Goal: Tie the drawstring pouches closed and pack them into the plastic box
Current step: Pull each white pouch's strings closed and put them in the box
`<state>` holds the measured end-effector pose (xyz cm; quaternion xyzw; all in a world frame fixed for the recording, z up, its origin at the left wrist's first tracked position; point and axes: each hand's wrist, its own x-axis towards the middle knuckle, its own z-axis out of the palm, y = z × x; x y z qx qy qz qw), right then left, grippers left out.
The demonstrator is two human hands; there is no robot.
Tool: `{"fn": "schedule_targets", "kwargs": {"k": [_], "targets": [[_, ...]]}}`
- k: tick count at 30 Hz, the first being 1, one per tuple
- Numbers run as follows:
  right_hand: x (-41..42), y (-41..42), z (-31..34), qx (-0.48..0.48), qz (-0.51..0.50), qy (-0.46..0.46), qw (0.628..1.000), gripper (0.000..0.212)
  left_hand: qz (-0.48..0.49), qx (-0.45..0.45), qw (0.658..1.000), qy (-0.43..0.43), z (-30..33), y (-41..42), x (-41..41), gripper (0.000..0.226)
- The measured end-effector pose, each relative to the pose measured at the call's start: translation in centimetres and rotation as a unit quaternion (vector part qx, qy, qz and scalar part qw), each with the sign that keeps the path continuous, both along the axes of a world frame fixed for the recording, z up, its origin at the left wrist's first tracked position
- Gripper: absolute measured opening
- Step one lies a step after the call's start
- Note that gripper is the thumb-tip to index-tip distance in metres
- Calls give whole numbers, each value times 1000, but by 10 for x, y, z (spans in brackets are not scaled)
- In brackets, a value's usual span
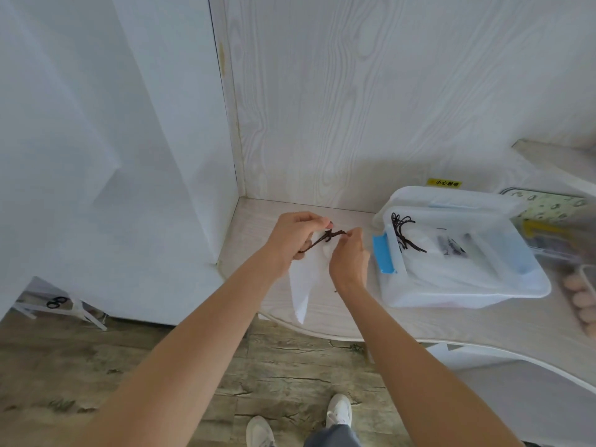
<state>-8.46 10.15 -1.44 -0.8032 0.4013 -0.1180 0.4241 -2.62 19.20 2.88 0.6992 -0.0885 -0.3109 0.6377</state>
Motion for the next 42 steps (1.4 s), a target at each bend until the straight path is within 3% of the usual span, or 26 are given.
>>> {"fn": "schedule_targets", "kwargs": {"k": [3,7,11,19,25,27,29,32,34,39,42], "targets": [[0,-7,2,0,-17,17,1000,18,-6,84,995,-50,6,8,10,10],[3,-11,3,-11,-8,20,1000,17,-26,110,993,-38,13,13,19,11],[5,-14,5,84,-14,-21,996,16,-70,43,997,14,9,12,18,19],[10,-10,10,154,-19,-44,987,16,-157,-49,981,99,-2,8,10,27],[16,-11,0,222,-84,-71,969,15,-176,-98,964,174,-5,5,4,23],[18,-15,-2,290,-117,-113,943,16,-141,-98,973,151,-6,2,3,12],[17,-22,1,331,-132,-143,923,18,-79,-75,991,71,-9,-1,7,7],[15,-25,6,401,-100,-185,892,20,-15,19,992,-126,-17,-2,16,16],[16,-23,7,423,-72,-200,881,27,-11,62,982,-177,-20,-4,18,27],[14,-18,7,393,8,-205,896,39,-1,122,956,-267,-23,-11,21,13],[13,-17,9,307,-1,-199,930,21,-6,142,943,-299,-21,-12,20,9]]}}
